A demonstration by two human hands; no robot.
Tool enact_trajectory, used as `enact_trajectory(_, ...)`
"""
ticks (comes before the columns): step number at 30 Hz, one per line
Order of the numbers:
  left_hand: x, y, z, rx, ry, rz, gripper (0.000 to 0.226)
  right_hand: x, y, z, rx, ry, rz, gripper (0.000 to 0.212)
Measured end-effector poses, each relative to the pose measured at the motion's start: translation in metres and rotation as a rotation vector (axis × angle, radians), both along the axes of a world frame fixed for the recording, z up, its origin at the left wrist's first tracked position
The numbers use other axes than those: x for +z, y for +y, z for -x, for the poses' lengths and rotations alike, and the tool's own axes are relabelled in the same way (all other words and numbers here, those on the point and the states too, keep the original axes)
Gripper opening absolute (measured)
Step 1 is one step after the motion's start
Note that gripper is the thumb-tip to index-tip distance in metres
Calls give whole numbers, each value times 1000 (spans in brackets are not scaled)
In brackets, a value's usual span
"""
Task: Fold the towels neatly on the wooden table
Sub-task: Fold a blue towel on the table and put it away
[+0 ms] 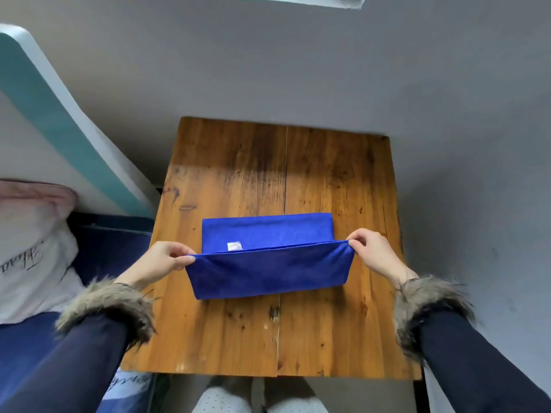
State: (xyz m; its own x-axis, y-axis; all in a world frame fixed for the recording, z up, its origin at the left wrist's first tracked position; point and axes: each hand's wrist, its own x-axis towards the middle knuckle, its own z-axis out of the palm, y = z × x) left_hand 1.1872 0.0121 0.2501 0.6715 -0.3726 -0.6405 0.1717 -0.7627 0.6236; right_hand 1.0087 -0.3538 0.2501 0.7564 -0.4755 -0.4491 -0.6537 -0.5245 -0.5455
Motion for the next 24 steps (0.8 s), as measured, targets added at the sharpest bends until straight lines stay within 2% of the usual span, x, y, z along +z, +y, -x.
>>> enact_trajectory(6,-32,-25,-42,52,-112,-61,5,-32,-20,-49,-27,-13,16,15)
enact_trajectory(11,-62,-45,-66,106,-133,-103,5,-68,-32,-76,-68,4,18,17)
enact_trajectory(24,-110,-70,-84,180,-202,-176,11,-122,-37,-97,-192,38,9,18)
